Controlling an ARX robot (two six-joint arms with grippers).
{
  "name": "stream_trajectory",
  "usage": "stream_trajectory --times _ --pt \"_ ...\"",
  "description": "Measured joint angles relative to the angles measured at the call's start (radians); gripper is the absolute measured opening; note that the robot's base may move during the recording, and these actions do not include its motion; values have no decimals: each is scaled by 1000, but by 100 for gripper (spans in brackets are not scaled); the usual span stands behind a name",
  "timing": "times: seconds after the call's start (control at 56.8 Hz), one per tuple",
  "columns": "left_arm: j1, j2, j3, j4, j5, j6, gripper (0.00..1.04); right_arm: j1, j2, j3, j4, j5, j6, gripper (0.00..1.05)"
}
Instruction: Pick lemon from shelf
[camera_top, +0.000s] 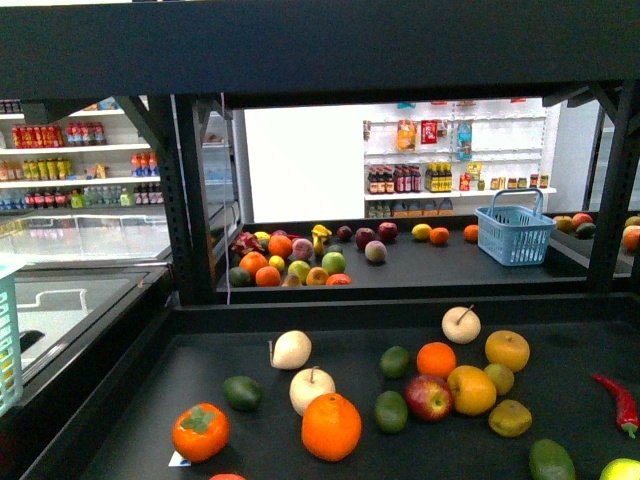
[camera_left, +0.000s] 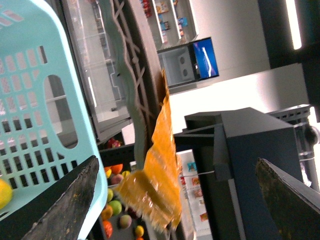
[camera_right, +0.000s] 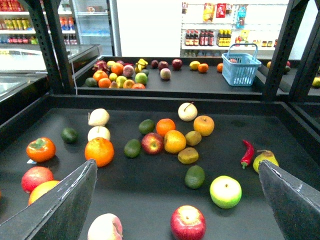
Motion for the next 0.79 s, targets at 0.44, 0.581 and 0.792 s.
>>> stream_trajectory --times 0.44,0.581,0.792 --pt "-15 -631 -227 -686 -59 442 97 0 0 0 0 0 0 97" --pt "-111 -1041 -356 -991 -166 719 97 0 0 0 0 0 0 97" --pt "-251 -1460 -511 -1093 -98 1015 83 0 0 0 0 0 0 97"
